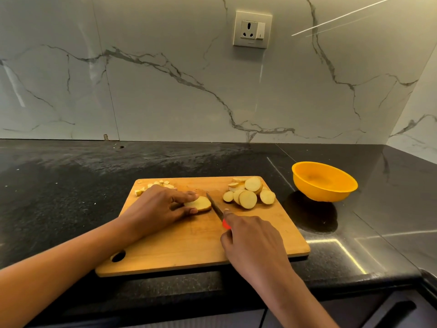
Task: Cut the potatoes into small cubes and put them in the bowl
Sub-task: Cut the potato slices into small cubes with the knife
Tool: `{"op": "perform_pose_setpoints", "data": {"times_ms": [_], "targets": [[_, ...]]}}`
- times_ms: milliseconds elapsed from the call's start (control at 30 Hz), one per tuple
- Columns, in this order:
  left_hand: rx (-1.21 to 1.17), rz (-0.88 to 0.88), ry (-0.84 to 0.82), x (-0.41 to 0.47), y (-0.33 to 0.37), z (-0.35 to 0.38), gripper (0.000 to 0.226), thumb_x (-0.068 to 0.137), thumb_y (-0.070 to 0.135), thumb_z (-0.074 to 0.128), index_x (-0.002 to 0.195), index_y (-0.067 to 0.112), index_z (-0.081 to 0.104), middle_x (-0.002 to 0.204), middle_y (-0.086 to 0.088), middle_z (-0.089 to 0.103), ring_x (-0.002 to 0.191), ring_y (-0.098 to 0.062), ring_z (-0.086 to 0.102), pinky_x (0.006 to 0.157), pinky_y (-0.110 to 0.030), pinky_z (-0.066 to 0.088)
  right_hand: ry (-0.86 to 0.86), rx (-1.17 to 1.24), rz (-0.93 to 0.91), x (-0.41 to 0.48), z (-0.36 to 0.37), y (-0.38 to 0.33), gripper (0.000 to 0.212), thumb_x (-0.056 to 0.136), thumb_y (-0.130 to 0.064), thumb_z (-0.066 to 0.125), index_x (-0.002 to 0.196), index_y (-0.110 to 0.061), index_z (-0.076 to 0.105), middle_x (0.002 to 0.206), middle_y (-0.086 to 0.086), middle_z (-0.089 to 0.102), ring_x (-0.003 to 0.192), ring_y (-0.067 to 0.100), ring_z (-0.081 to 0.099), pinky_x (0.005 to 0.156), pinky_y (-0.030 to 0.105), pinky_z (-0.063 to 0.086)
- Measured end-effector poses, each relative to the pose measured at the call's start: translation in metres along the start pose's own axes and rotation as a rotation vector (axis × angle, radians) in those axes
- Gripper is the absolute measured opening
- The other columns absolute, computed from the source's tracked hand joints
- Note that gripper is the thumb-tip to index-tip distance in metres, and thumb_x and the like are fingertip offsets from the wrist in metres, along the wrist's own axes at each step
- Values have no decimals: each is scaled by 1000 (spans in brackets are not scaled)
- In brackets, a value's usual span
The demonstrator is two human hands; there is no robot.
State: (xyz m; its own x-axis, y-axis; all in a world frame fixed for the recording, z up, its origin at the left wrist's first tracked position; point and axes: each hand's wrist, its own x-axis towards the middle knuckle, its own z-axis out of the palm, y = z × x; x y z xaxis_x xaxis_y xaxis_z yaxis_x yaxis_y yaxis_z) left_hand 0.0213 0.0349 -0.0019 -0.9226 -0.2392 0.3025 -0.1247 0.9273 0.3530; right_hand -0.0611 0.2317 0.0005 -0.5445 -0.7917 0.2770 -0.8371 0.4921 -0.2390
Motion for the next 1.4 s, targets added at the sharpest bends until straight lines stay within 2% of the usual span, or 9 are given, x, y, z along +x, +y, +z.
{"op": "perform_pose_setpoints", "data": {"times_ms": [133,300,433,667,767,900,1133,1267,1400], "targets": [[13,42,-5,2,-10,4,98,62,93,15,119,28,60,118,23,53,117,11,42,90,2,28,40,-10,37,1,-1,4,49,99,-36,36,147,-28,27,110,-6,61,93,12,56,75,27,46],[91,87,-15,4,-10,6,62,79,67,37,120,26,59,124,12,58,110,-1,58,99,-18,43,49,18,-12,-7,-3,-2,53,100,-37,36,149,-31,19,110,-9,59,93,10,55,78,26,48],[124,128,-18,3,-10,6,72,78,76,27,120,27,60,123,13,58,115,2,52,95,-12,34,47,32,-34,-9,-2,-6,52,100,-36,35,149,-31,18,114,-9,58,93,9,52,73,24,40],[126,188,19,4,-16,8,85,79,80,9,115,26,65,117,12,63,118,8,42,93,-11,36,34,20,-39,-6,2,-7,51,101,-35,34,149,-30,20,118,-8,57,99,10,53,76,24,41],[142,180,31,4,-13,8,71,82,72,23,117,26,63,119,12,62,115,3,51,93,-10,34,36,12,-50,-6,2,-7,51,101,-34,35,149,-29,20,120,-8,57,101,11,54,78,25,42],[171,175,31,5,-11,8,37,89,40,55,121,24,61,123,10,60,116,-1,53,95,-9,29,-9,-79,-70,2,5,-11,53,101,-29,35,150,-24,17,119,-3,57,102,16,53,73,28,41],[146,162,29,5,-10,7,38,87,42,54,117,21,65,119,7,63,110,-2,58,100,-24,44,-66,-116,-108,18,10,-14,52,100,-22,41,148,-15,24,120,3,56,105,19,52,70,26,34],[151,153,47,3,-8,7,33,89,35,60,117,20,64,118,6,64,110,-4,59,98,-21,41,-90,-117,-97,25,10,-17,52,99,-23,45,147,-14,27,122,4,56,106,20,53,72,26,35],[161,130,71,2,-7,8,34,89,36,59,118,20,64,118,6,64,110,-6,60,98,-23,43,-105,-129,-101,3,7,-13,57,100,-22,42,151,-16,16,119,3,56,103,21,53,69,29,36]]}}
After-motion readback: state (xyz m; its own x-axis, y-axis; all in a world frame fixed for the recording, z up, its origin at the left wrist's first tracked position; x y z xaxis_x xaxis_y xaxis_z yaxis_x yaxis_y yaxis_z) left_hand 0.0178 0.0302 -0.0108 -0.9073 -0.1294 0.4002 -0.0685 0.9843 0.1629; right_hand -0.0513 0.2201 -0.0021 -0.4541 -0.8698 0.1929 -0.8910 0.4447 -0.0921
